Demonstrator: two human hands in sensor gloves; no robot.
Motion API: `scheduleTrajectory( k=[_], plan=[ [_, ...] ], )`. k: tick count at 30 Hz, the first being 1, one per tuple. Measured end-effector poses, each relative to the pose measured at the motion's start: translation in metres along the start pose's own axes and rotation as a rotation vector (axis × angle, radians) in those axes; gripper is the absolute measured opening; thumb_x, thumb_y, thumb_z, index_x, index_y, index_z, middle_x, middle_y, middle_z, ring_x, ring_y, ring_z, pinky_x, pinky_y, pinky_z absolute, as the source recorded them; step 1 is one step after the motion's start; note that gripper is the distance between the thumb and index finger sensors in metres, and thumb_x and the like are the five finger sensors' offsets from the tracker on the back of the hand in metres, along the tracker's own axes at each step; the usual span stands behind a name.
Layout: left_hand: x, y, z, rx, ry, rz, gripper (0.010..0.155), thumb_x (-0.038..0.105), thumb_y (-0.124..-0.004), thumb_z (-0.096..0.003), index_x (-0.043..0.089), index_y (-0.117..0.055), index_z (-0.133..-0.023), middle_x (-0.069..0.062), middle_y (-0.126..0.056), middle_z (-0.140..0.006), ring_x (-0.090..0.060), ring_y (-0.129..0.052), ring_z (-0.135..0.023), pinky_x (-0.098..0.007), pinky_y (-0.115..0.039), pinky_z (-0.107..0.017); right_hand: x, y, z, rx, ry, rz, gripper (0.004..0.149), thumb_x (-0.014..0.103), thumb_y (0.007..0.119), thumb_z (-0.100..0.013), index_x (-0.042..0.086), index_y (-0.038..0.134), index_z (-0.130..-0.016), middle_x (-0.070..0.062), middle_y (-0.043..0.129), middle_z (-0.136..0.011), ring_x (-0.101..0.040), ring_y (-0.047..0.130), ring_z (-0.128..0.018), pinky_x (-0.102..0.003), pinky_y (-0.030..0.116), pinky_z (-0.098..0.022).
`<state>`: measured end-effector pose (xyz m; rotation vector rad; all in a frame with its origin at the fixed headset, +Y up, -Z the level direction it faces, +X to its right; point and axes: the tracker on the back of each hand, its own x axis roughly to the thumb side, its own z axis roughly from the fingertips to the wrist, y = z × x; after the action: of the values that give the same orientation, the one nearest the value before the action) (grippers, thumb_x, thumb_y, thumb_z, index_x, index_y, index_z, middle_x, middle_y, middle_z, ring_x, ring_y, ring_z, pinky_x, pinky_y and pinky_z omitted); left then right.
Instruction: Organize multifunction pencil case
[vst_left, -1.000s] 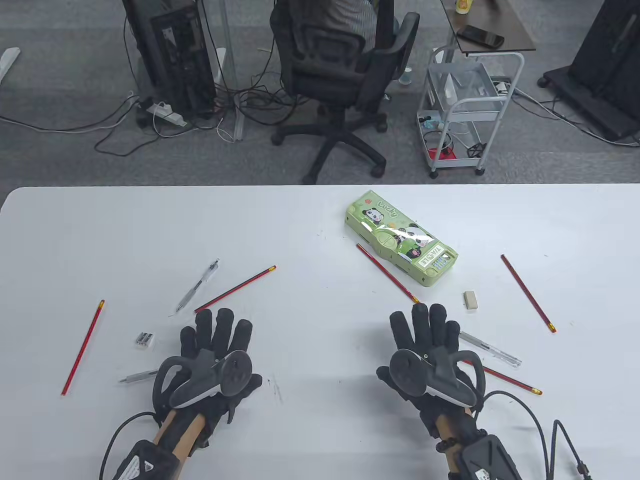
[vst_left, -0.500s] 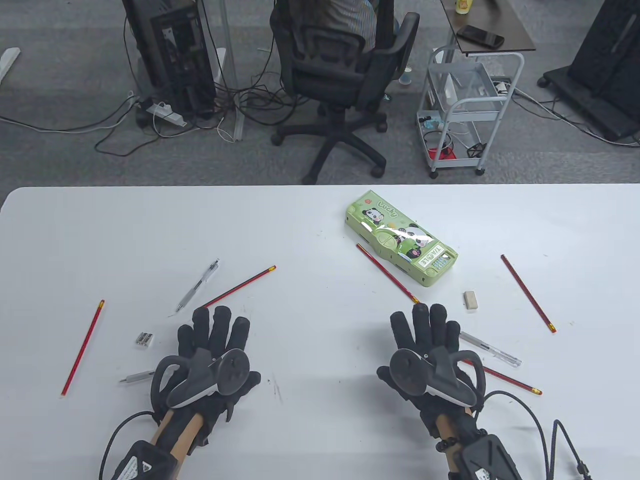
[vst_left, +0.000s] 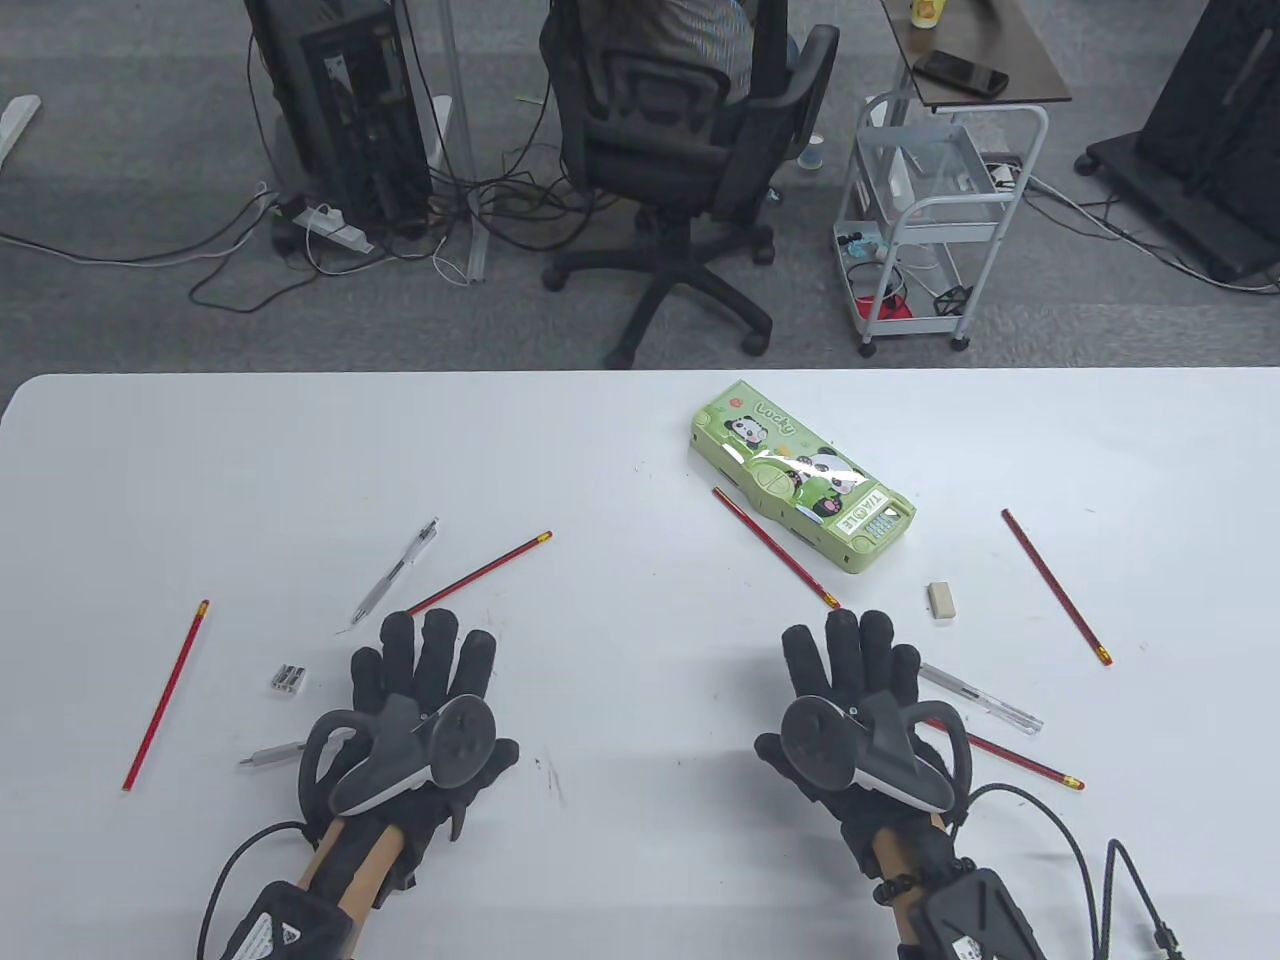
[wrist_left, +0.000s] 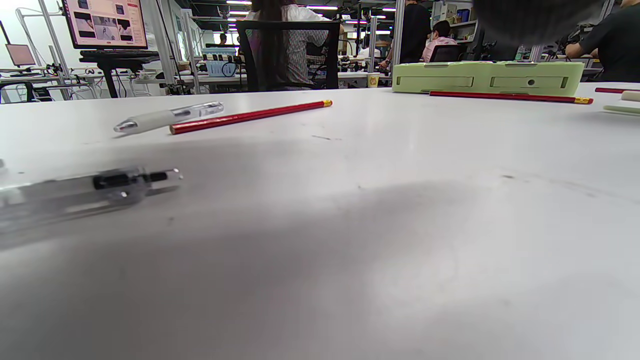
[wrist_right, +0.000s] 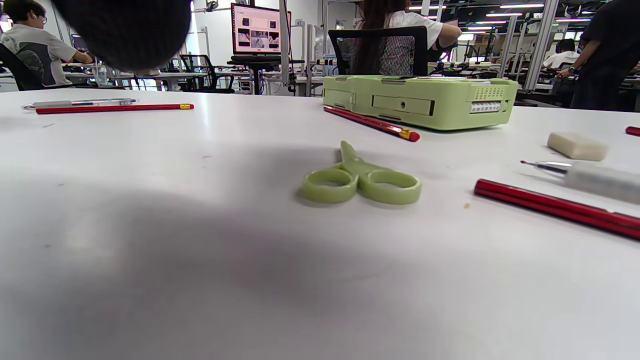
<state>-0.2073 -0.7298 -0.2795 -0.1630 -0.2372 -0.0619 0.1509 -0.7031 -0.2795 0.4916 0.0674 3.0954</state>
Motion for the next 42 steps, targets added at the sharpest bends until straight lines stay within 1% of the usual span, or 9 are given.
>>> scheduleTrajectory(
  k=[10, 17, 22, 23, 27, 29, 32, 39, 42],
  plan=[
    [-0.007, 0.007, 0.002, 0.030, 0.017, 0.024, 0.097, 0.066, -0.062, -0.0433, 0.024, -0.003, -0.107, -0.019, 0.003, -0.117, -0.056, 0.002, -0.103, -0.078, -0.021, -0.068, -0.005, -0.005, 0.001, -0.021, 0.010, -0.018, 0.097, 0.056, 0.067, -0.051, 0.002, 0.019, -0.114, -0.043, 0.013, -0.108, -0.070, 0.016, -0.095, -0.078, 0.031, -0.066],
    [-0.016, 0.013, 0.002, 0.057, 0.032, 0.072, 0.096, 0.066, -0.062, -0.0433, 0.024, -0.004, -0.108, -0.019, 0.002, -0.117, -0.056, 0.000, -0.103, -0.078, -0.021, -0.068, -0.030, -0.022, -0.019, 0.013, 0.074, -0.045, 0.096, 0.056, 0.068, -0.051, 0.001, 0.021, -0.114, -0.045, 0.017, -0.108, -0.072, 0.021, -0.095, -0.079, 0.034, -0.067],
    [-0.022, 0.014, -0.001, 0.046, 0.042, 0.104, 0.096, 0.066, -0.062, -0.0431, 0.024, -0.005, -0.108, -0.019, 0.001, -0.118, -0.056, -0.001, -0.104, -0.078, -0.022, -0.068, -0.057, -0.041, -0.056, 0.042, 0.159, -0.071, 0.097, 0.055, 0.069, -0.051, 0.000, 0.021, -0.114, -0.046, 0.020, -0.108, -0.072, 0.027, -0.096, -0.078, 0.036, -0.068],
    [-0.023, 0.014, -0.002, 0.043, 0.046, 0.110, 0.096, 0.066, -0.062, -0.0431, 0.024, -0.005, -0.108, -0.019, 0.000, -0.118, -0.056, -0.001, -0.104, -0.078, -0.022, -0.068, -0.063, -0.046, -0.069, 0.056, 0.179, -0.071, 0.098, 0.055, 0.069, -0.050, -0.001, 0.021, -0.114, -0.046, 0.021, -0.108, -0.072, 0.028, -0.097, -0.078, 0.037, -0.068],
    [-0.027, 0.015, -0.001, 0.038, 0.055, 0.117, 0.097, 0.066, -0.062, -0.0431, 0.023, -0.005, -0.108, -0.019, 0.000, -0.118, -0.056, 0.000, -0.104, -0.078, -0.022, -0.068, -0.078, -0.049, -0.107, 0.104, 0.234, -0.104, 0.100, 0.056, 0.070, -0.050, -0.001, 0.019, -0.114, -0.046, 0.021, -0.108, -0.072, 0.028, -0.097, -0.079, 0.036, -0.068],
    [-0.029, 0.017, 0.000, 0.039, 0.059, 0.120, 0.097, 0.066, -0.062, -0.0430, 0.023, -0.005, -0.108, -0.019, 0.000, -0.118, -0.056, -0.001, -0.104, -0.078, -0.022, -0.068, -0.086, -0.046, -0.134, 0.136, 0.271, -0.104, 0.102, 0.055, 0.071, -0.050, -0.002, 0.017, -0.113, -0.047, 0.021, -0.108, -0.072, 0.028, -0.097, -0.079, 0.036, -0.068],
    [-0.031, 0.018, 0.001, 0.041, 0.060, 0.125, 0.097, 0.067, -0.062, -0.0429, 0.023, -0.005, -0.108, -0.019, 0.000, -0.118, -0.056, -0.001, -0.104, -0.078, -0.022, -0.068, -0.094, -0.037, -0.164, 0.181, 0.281, -0.081, 0.105, 0.056, 0.071, -0.049, -0.004, 0.013, -0.112, -0.047, 0.020, -0.108, -0.072, 0.027, -0.097, -0.079, 0.035, -0.068],
    [-0.034, 0.016, -0.001, 0.019, 0.083, 0.126, 0.097, 0.067, -0.062, -0.0427, 0.023, -0.005, -0.108, -0.019, -0.001, -0.119, -0.056, -0.001, -0.104, -0.078, -0.023, -0.068, -0.106, -0.016, -0.212, 0.288, 0.288, -0.051, 0.113, 0.058, 0.072, -0.046, -0.007, 0.006, -0.110, -0.050, 0.015, -0.106, -0.074, 0.022, -0.095, -0.080, 0.031, -0.068],
    [-0.036, 0.016, -0.001, 0.016, 0.094, 0.129, 0.097, 0.067, -0.062, -0.0428, 0.023, -0.004, -0.108, -0.019, -0.001, -0.118, -0.057, -0.001, -0.104, -0.078, -0.023, -0.068, -0.112, -0.009, -0.224, 0.317, 0.288, -0.052, 0.117, 0.059, 0.073, -0.044, -0.007, 0.001, -0.108, -0.051, 0.012, -0.105, -0.075, 0.019, -0.094, -0.080, 0.030, -0.067]
  ],
)
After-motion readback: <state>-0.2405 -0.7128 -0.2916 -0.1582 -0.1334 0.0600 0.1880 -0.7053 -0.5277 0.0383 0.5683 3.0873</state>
